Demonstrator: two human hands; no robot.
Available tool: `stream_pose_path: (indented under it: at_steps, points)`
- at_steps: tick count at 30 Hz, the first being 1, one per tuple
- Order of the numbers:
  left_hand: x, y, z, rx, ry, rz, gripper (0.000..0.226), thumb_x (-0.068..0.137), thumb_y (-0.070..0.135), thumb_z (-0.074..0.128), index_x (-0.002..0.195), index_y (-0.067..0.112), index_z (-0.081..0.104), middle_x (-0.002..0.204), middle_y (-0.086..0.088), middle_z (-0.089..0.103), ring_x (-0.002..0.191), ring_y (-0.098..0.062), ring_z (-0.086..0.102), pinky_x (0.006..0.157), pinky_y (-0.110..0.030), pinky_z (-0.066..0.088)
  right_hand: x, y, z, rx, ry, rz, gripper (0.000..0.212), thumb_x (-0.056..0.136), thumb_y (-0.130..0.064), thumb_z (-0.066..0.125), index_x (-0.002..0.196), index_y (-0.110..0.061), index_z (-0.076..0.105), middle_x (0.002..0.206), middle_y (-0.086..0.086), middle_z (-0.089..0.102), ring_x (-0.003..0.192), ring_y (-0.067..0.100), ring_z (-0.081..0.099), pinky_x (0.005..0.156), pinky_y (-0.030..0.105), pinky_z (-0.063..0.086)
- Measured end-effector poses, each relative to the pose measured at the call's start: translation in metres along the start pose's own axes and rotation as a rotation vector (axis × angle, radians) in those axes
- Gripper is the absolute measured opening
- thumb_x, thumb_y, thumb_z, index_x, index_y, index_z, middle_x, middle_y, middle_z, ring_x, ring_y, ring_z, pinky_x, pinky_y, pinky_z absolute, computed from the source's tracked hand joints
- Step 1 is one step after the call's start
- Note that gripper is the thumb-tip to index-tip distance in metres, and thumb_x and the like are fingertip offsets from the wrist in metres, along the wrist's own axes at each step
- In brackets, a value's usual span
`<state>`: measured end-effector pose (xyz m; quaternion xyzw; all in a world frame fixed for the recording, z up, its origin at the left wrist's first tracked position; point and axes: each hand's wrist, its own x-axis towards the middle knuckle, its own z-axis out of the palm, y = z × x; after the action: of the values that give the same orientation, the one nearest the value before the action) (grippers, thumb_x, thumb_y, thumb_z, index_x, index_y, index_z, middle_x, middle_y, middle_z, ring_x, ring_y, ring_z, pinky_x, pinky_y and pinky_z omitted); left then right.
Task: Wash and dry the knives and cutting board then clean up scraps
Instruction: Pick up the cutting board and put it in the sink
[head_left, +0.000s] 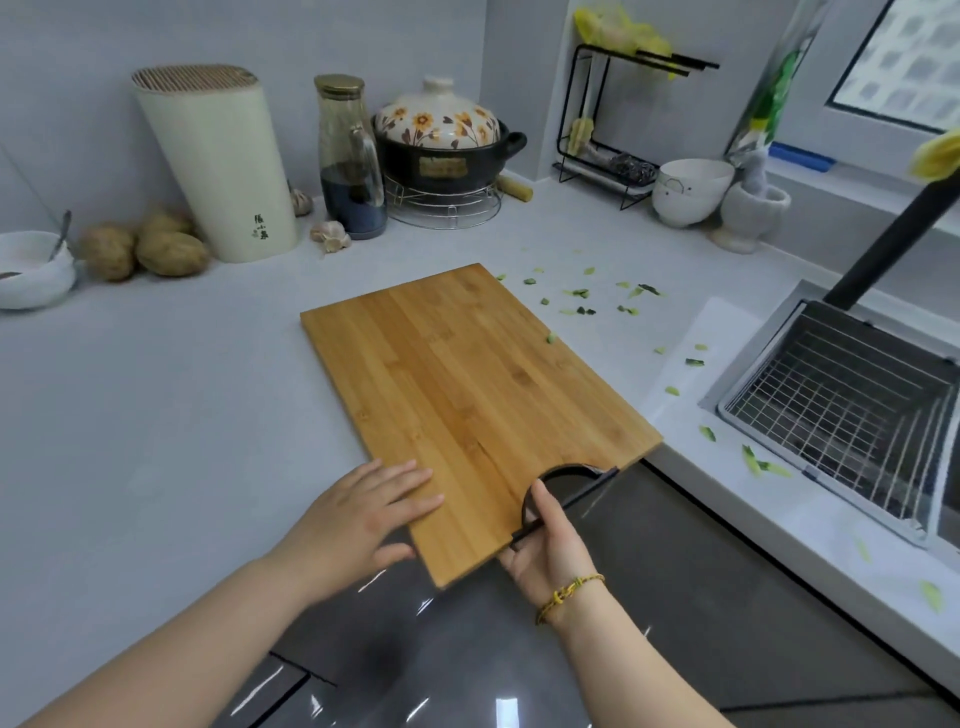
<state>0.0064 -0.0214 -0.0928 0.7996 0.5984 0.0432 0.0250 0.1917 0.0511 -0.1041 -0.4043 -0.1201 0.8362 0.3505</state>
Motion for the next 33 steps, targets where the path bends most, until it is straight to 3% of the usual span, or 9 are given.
stream_pose_path:
  at_steps: [4, 8, 13, 16, 19, 23, 26, 29, 33]
  points:
    - [-0.001, -0.001, 0.004, -0.003, -0.032, -0.093, 0.06, 0.069, 0.064, 0.03, 0.12, 0.034, 0.041, 0.116, 0.008, 0.065, 0.116, -0.01, 0.04, 0.102, -0.025, 0.023, 0.002, 0.007, 0.013, 0.031, 0.025, -0.104, 0.016, 0.091, -0.005, 0.047, 0.103, -0.012, 0.056, 0.095, 0.004, 0.063, 0.086, 0.019, 0.06, 0.06, 0.029, 0.058]
    - [-0.007, 0.003, 0.008, 0.011, -0.04, -0.128, 0.077, 0.063, 0.073, 0.028, 0.126, 0.03, 0.042, 0.124, 0.007, 0.06, 0.12, -0.011, 0.037, 0.108, -0.017, 0.007, 0.002, 0.006, 0.013, 0.018, 0.035, -0.117, 0.019, 0.09, 0.0, 0.045, 0.1, -0.012, 0.058, 0.094, 0.005, 0.063, 0.085, 0.02, 0.06, 0.06, 0.029, 0.057]
    - [-0.005, -0.001, 0.007, -0.24, 0.185, -0.172, 0.078, 0.082, 0.074, 0.021, 0.129, 0.018, 0.049, 0.13, -0.003, 0.054, 0.12, -0.015, 0.044, 0.107, -0.02, 0.02, -0.009, -0.009, 0.007, -0.034, 0.003, -0.145, 0.019, 0.091, -0.002, 0.044, 0.093, -0.013, 0.059, 0.088, 0.005, 0.067, 0.079, 0.019, 0.065, 0.061, 0.031, 0.058]
    - [0.007, -0.011, -0.003, -0.491, 0.296, -0.39, 0.104, 0.058, 0.084, 0.028, 0.139, 0.019, 0.038, 0.14, 0.015, 0.018, 0.133, -0.01, 0.026, 0.106, -0.02, 0.014, -0.022, -0.025, -0.009, -0.036, 0.011, -0.183, 0.017, 0.092, -0.006, 0.043, 0.097, -0.01, 0.059, 0.078, 0.003, 0.072, 0.068, 0.016, 0.069, 0.058, 0.03, 0.059]
    - [0.022, -0.016, -0.012, -0.424, 0.231, -0.35, 0.12, 0.042, 0.096, 0.015, 0.142, 0.03, 0.023, 0.138, 0.021, 0.007, 0.138, -0.005, 0.012, 0.109, -0.02, 0.005, -0.037, -0.04, -0.021, -0.051, 0.063, -0.219, 0.02, 0.091, -0.011, 0.045, 0.106, -0.005, 0.057, 0.089, 0.006, 0.069, 0.073, 0.02, 0.067, 0.06, 0.031, 0.058]
    - [0.039, -0.011, -0.014, -0.224, 0.281, -0.069, 0.082, 0.066, 0.089, 0.017, 0.139, 0.05, 0.021, 0.144, 0.006, 0.034, 0.132, -0.009, 0.022, 0.107, -0.044, 0.014, -0.058, -0.062, -0.034, 0.003, 0.103, -0.252, 0.016, 0.091, -0.014, 0.046, 0.093, -0.004, 0.058, 0.063, 0.007, 0.07, 0.053, 0.018, 0.068, 0.044, 0.029, 0.055]
    - [0.058, 0.001, -0.022, -0.073, 0.365, 0.018, 0.061, 0.086, 0.07, 0.014, 0.128, 0.034, 0.041, 0.125, -0.004, 0.059, 0.119, -0.017, 0.038, 0.1, -0.049, 0.029, -0.074, -0.079, -0.051, 0.013, 0.105, -0.292, 0.018, 0.085, -0.016, 0.053, 0.096, -0.004, 0.058, 0.07, 0.009, 0.07, 0.059, 0.022, 0.069, 0.048, 0.031, 0.056]
    - [0.084, 0.024, -0.028, -0.069, 0.448, 0.108, 0.055, 0.093, 0.059, 0.014, 0.119, 0.024, 0.046, 0.114, -0.006, 0.066, 0.114, -0.016, 0.043, 0.107, -0.038, 0.018, -0.095, -0.1, -0.066, -0.023, 0.094, -0.359, 0.041, 0.059, -0.025, 0.071, 0.092, -0.004, 0.06, 0.075, 0.01, 0.07, 0.065, 0.024, 0.069, 0.051, 0.032, 0.057]
    - [0.119, 0.073, -0.032, -0.14, 0.477, 0.244, 0.052, 0.093, 0.057, 0.022, 0.115, 0.02, 0.051, 0.111, -0.009, 0.067, 0.111, -0.015, 0.047, 0.111, -0.015, 0.01, -0.128, -0.142, -0.099, -0.05, 0.139, -0.447, 0.034, 0.06, -0.027, 0.07, 0.086, -0.005, 0.065, 0.074, 0.01, 0.071, 0.063, 0.022, 0.07, 0.055, 0.034, 0.058]
